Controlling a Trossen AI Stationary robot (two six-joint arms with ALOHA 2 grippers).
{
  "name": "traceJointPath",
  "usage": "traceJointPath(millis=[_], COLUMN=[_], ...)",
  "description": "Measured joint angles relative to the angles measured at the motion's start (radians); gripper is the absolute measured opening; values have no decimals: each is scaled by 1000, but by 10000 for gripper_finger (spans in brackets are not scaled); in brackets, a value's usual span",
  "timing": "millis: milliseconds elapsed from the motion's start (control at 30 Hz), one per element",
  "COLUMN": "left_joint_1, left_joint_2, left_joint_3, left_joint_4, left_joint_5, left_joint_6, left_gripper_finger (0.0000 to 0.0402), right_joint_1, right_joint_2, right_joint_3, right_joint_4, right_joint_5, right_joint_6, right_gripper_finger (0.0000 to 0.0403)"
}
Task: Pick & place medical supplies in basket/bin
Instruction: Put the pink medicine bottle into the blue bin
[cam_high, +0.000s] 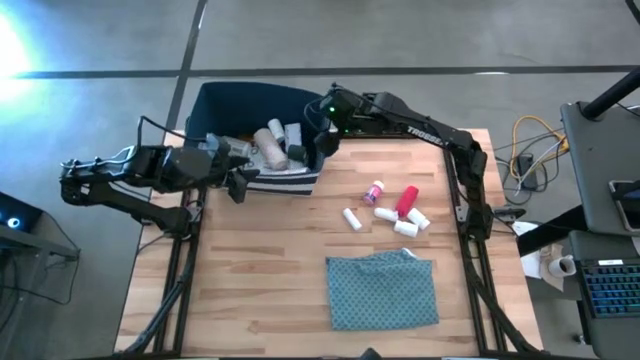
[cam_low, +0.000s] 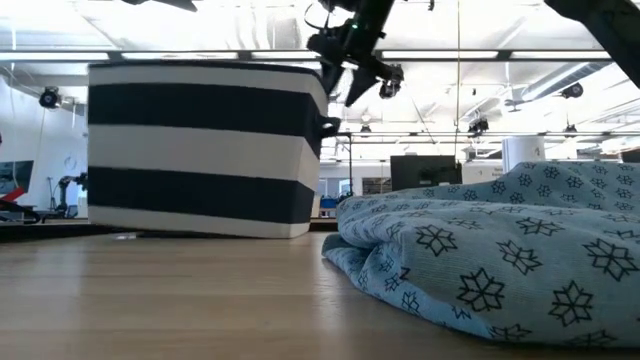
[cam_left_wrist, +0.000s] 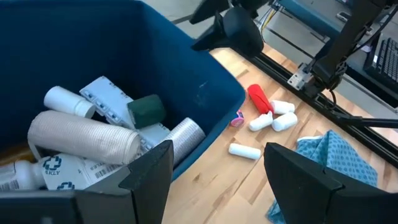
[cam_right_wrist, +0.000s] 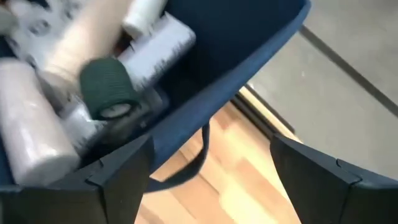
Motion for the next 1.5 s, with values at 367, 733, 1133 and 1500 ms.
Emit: traceJointPath(millis=[367, 733, 1133, 1500], left_joint_1=[0, 1, 2, 1], left_joint_2=[0, 0, 0, 0], left_joint_3=[0, 0, 0, 0], left_joint_4=[0, 0, 0, 20], left_joint_5=[-3, -28, -27, -26], left_joint_6=[0, 0, 0, 0], left_gripper_finger=[230, 230, 230, 230], right_joint_1=[35, 27, -18, 36], right_joint_2=[-72, -291, -455, -450], right_joint_3=[-161, -307, -750, -951], right_joint_4=[56, 130, 63, 102], right_joint_5=[53, 194, 85, -4], right_joint_6=[33, 99, 271, 140], right_gripper_finger=[305, 308, 302, 301])
